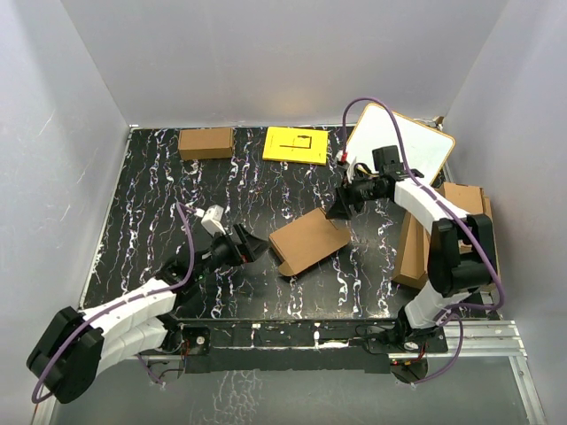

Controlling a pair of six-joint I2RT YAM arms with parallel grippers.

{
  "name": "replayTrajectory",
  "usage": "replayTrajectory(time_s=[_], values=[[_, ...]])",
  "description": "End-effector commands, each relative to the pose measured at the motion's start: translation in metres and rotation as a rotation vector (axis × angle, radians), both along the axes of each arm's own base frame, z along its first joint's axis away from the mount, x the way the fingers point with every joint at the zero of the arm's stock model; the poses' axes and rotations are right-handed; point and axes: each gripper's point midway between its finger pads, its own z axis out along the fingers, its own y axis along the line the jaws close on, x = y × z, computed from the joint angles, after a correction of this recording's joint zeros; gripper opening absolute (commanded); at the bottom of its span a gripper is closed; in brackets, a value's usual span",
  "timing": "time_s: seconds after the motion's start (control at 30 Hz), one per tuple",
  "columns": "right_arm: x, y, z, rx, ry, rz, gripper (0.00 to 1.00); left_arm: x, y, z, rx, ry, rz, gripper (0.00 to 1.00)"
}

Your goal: Fold the paper box

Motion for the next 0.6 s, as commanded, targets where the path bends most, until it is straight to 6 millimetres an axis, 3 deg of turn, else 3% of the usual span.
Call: replayTrajectory(time_s=[0.0, 0.2, 0.33, 0.57], values=[[0.03, 0.001, -0.008, -0.014, 0.025, -0.059, 0.62, 0.004, -0.005, 0.016, -0.117, 0.004, 0.025, 0.97], [0.036, -0.003, -0.036, -0.041, 0.124, -0.11, 0.59, 0.004, -0.012, -0.005, -0.127, 0.089, 0.018, 0.97], [0.039, -0.006, -0.049, -0.042, 0.184, -0.137, 0.46, 0.005, -0.017, -0.012, -0.135, 0.122, 0.008, 0.97], [0.029, -0.001, -0.052, 0.022, 0.251, -0.119, 0.33, 0.009, -0.018, -0.019, -0.105, 0.147, 0.013, 0.96]])
